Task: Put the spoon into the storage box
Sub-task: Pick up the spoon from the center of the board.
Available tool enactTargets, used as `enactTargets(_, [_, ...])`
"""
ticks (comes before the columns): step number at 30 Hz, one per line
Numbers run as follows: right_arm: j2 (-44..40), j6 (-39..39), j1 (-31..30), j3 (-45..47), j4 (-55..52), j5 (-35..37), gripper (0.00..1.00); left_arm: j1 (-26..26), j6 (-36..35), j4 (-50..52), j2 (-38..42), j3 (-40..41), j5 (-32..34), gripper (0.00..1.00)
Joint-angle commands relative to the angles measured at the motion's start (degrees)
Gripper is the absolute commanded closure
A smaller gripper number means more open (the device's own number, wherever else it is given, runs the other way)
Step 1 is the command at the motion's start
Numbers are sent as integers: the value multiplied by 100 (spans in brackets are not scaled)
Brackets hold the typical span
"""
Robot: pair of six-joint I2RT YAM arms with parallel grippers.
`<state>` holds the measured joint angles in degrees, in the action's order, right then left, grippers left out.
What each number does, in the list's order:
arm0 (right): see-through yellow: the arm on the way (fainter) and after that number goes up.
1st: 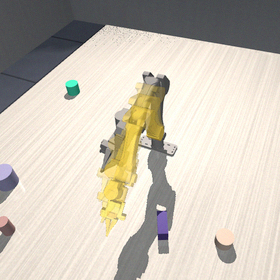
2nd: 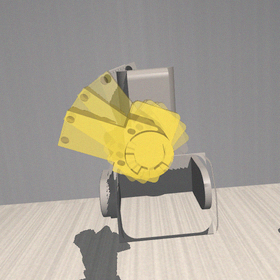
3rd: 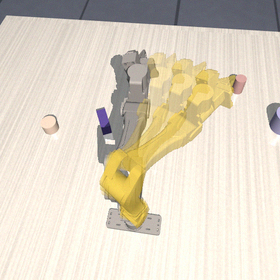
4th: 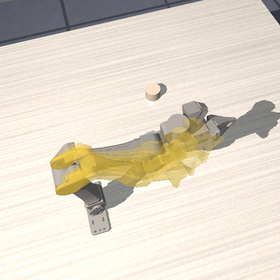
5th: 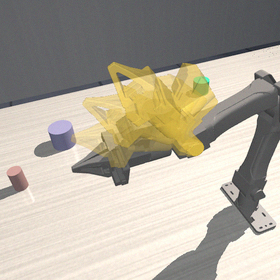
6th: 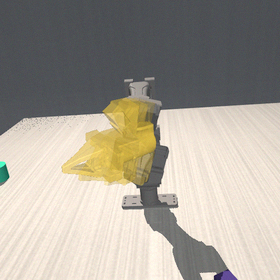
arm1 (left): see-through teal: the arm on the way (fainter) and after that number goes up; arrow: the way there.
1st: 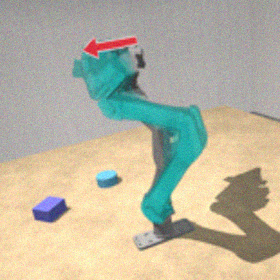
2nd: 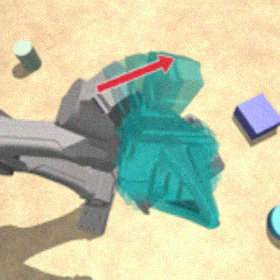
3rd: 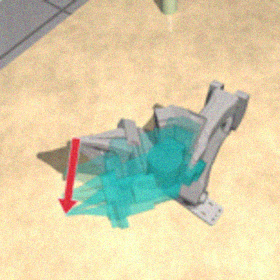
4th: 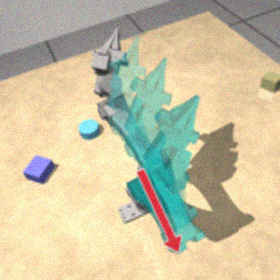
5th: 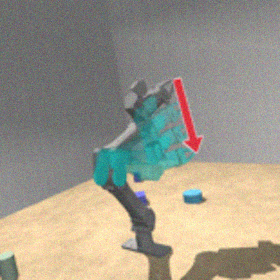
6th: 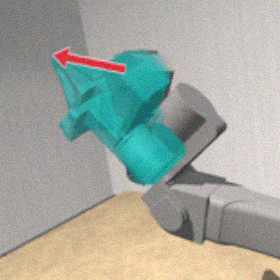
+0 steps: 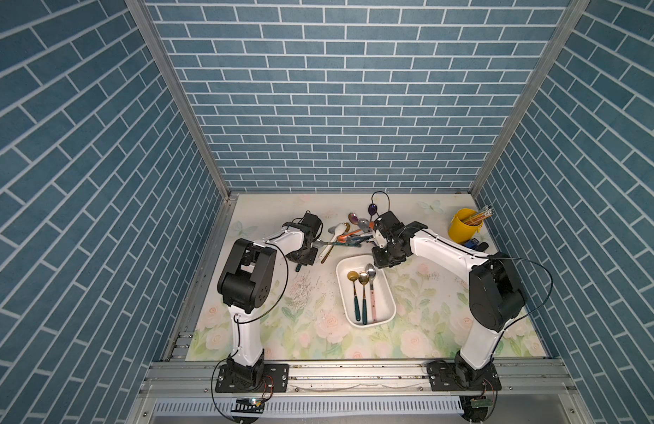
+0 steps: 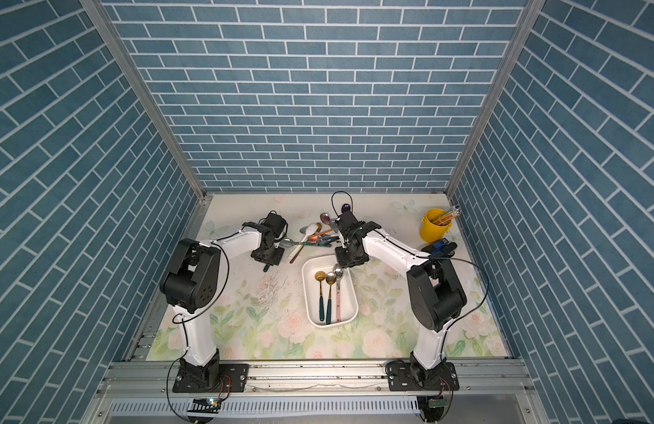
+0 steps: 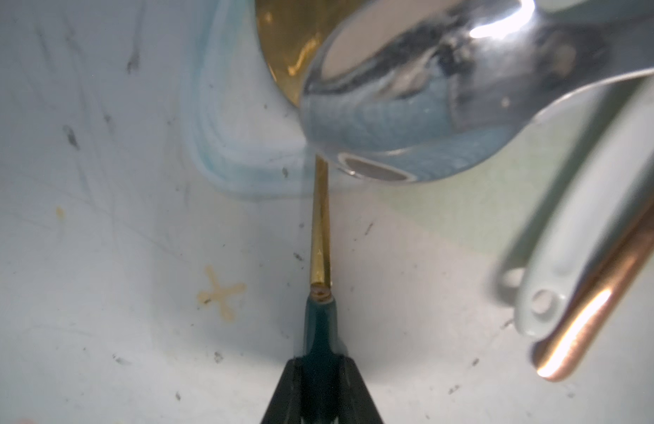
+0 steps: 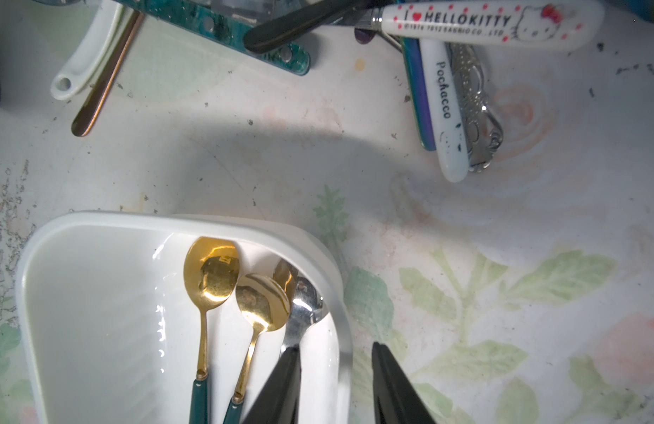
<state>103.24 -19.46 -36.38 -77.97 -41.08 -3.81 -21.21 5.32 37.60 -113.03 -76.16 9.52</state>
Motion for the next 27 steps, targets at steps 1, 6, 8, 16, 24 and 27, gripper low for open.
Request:
enactTargets(1, [-113,88,-23,31,13,61,64,80,177,353,200,-159,310,86])
enactTargets(6, [-159,-43,-27,260,206,-14,64,154,339,370,406,-255,174,87])
enactTargets(8, [-189,-159,-25,362,364,-14,64,185,398,390,518,-289,19,87])
enactTargets(16, [-109,-725,-27,515,809,-225,64,293,905,634,987,-571,-741,87])
enactTargets(24, [-320,-1167,-27,857,1127,-406,64,191,1835,269,1983,-24,-2211,88])
enactTargets(27, [-397,-1235,-36,924,1138,-473,64,-92,2264,36,2361,277,-2544,89])
